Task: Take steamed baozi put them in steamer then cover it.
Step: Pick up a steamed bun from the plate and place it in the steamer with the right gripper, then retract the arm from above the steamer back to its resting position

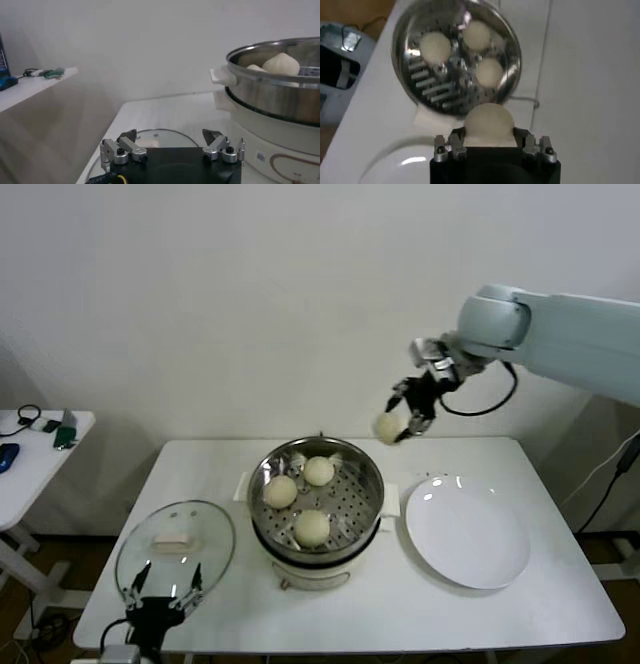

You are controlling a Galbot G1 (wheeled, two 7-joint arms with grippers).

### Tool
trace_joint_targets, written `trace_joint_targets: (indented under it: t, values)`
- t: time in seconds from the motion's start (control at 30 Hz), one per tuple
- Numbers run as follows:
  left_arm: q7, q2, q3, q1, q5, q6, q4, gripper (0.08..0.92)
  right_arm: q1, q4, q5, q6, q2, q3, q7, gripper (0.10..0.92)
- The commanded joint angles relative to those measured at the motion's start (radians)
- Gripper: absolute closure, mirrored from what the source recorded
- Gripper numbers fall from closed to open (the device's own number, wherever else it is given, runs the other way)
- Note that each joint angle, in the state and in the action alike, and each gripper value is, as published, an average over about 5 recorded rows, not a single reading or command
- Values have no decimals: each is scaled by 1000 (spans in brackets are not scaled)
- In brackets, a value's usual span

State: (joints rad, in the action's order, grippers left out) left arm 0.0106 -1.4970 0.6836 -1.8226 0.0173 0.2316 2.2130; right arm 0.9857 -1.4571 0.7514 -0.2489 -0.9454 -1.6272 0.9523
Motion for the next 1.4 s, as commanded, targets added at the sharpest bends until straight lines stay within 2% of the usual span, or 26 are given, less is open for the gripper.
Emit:
trace_joint_targets:
  t: [0.03,0.37,0.93,1.03,1.23,1.4]
  values:
    - [-1,-1,9,-1,8,4,4,177,-140,-72,26,-75,-150,20,-81,372]
    - [-1,-1,16,-2,10,3,-6,177,-319,58,-118,-70,-172,11,-95,372]
    - [-2,-1,10,2,10,5,-1,177,-314,103,-145,-48,-203,-2,-61,352]
    - [-2,1,10,1,10,6,1,177,-306,104,-133,-36,-201,1,-47,334]
    - [-4,3,10,-2,8,11,8,177,-238,125,-71,20,-159,66,6,224]
    - [-10,3,3,-2,-3,15,14,177,-165,152,128,45,-82,143,38,203]
